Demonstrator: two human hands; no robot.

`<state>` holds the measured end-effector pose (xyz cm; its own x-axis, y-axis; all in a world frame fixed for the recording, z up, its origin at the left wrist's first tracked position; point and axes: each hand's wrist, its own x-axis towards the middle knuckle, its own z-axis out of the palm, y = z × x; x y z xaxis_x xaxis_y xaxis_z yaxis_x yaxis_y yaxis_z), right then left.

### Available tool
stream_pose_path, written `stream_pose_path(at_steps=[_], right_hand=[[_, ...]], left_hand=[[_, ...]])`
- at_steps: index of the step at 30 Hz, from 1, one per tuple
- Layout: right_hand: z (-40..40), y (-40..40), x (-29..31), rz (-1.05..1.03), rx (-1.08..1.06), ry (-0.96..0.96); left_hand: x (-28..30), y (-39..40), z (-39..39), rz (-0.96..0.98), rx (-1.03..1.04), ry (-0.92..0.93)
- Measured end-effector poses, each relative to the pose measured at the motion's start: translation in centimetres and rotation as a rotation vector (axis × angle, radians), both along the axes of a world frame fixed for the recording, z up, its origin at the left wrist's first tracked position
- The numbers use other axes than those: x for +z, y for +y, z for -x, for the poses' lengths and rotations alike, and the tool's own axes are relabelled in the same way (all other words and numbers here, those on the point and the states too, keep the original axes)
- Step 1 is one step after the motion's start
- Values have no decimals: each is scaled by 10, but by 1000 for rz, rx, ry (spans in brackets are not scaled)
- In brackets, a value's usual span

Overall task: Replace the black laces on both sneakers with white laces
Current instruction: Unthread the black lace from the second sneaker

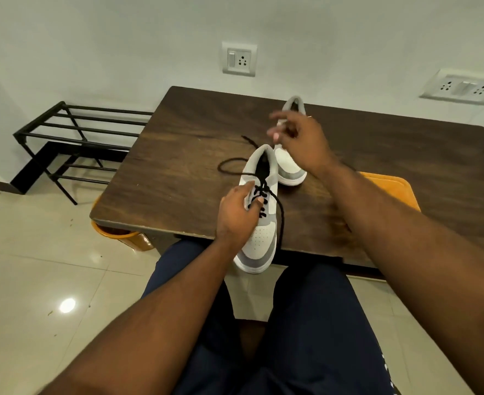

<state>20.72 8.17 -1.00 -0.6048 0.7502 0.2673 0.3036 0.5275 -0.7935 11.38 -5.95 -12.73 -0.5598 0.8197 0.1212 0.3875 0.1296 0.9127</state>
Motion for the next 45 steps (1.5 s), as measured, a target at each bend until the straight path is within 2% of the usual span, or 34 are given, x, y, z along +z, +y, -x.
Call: stream_pose_path(at_steps=[2, 4, 8, 13, 15, 25, 27, 31, 37, 42, 45], right_hand=[[-19, -7, -31, -28, 14, -209], [-34, -17, -58, 9, 73, -296], [-40, -30, -80, 126, 71, -180], [-28, -32, -85, 35, 22, -150], [-24, -31, -86, 11, 9, -137], [-19, -31, -89, 128, -65, -45], [-17, -32, -88, 153, -62, -36], [-14, -34, -86, 215, -31, -37], [-17, -33, -86, 387, -31, 24], [-17, -34, -80, 465, -26, 73], [-14, -35, -75, 497, -12, 167]], left_hand=[[7, 5, 2, -34, 2, 67], [15, 13, 1, -38, -23, 83], [20, 22, 3, -10, -48, 123], [20, 20, 9, -13, -117, 426], [19, 19, 11, -16, -128, 468], [12, 30, 22, -76, -112, 132], [12, 30, 28, -117, -151, 140], [19, 33, 37, -22, -296, 237], [22, 30, 36, -68, -287, 291], [22, 28, 29, 6, -210, 275], [21, 29, 28, 14, -182, 292]])
